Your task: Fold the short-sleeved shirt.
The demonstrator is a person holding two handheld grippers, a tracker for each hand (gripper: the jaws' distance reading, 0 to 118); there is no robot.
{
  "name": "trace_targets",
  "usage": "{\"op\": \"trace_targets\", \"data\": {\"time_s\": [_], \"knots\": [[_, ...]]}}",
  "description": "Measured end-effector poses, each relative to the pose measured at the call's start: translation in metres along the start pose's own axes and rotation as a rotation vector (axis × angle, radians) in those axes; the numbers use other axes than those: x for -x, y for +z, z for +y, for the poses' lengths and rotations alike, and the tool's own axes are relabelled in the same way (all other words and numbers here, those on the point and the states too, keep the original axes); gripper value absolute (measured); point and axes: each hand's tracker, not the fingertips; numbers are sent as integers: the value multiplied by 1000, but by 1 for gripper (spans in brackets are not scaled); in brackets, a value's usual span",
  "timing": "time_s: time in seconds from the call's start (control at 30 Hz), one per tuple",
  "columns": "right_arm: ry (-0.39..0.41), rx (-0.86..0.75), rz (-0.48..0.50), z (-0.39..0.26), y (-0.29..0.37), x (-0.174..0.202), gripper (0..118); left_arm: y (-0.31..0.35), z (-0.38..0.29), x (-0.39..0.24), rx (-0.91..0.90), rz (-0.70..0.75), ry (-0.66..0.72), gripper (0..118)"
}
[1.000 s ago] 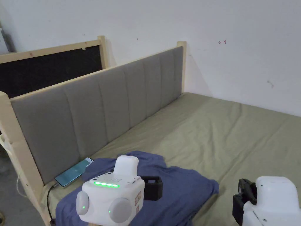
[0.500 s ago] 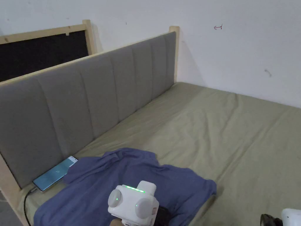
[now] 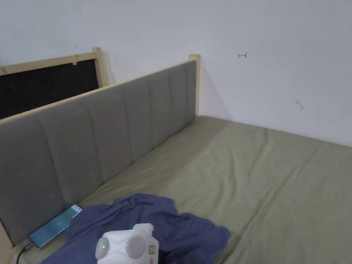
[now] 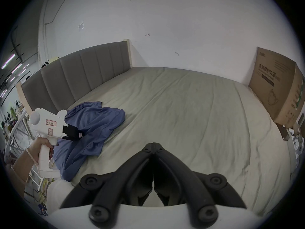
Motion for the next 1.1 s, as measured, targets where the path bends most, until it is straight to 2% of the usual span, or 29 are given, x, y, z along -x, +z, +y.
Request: {"op": "trace_targets", "data": {"time_s": [0.17,0.43,0.6,0.73,0.83,0.93,1.1], "knots": [[-74,-4,-50,-3,12,-26,0,31,-2,-1,-20,-72,82,1],[-160,-42,-92,3,31,-58,0,82,9,-18,-115,-123,66,1],[-211,-60,-87,0,44,-73,0,110,33,-38,-202,-215,54,1],[-285,-81,-94,3,63,-87,0,151,55,-97,-268,-204,-135,1],[-304,-114,-117,4,77,-106,0,176,65,-153,-309,-336,-183,1],[-340,-159,-167,5,100,-131,0,192,60,-224,-337,-417,-291,1],[-424,-243,-305,1,148,-184,0,218,14,-353,-280,-757,-459,1]]}}
